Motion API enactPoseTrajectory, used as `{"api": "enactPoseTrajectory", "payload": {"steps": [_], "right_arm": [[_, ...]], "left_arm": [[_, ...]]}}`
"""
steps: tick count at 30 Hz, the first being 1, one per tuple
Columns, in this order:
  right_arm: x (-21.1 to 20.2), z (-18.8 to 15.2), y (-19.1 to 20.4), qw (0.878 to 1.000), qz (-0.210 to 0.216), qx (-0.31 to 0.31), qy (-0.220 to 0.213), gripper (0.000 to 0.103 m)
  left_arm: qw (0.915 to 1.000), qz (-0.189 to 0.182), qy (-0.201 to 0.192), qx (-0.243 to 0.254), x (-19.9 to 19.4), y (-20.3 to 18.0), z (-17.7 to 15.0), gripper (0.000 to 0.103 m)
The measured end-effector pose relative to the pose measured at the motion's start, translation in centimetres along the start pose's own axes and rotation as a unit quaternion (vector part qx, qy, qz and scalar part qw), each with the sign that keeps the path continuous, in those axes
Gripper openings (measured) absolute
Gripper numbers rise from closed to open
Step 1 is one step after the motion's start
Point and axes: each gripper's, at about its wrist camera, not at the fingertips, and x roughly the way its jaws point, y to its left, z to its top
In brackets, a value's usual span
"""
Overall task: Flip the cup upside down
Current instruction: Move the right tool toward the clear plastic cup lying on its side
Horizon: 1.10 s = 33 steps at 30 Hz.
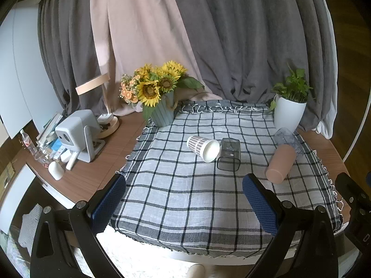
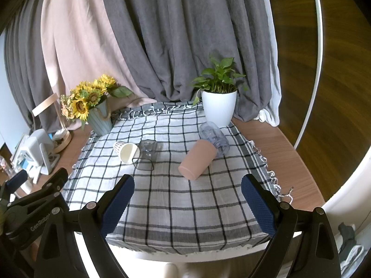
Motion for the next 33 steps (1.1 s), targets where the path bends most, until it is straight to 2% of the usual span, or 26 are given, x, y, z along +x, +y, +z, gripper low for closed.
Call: {"api": "enactPoseTrajectory", "payload": {"steps": [27,33], "right_arm": [[0.9,0.0,0.1,1.000,0.001,0.001,0.008,0.093],[1.7,0.4,-0.1,1.000,0.007,-0.004,0.027,0.093]], "left_arm": [[0.9995,-0.021,-0.005,0.023,1.0,-0.9,0.8,0.103],[0.9993,-0.026,-0.003,0.027,1.6,-1.4,1.0,0.103]]}}
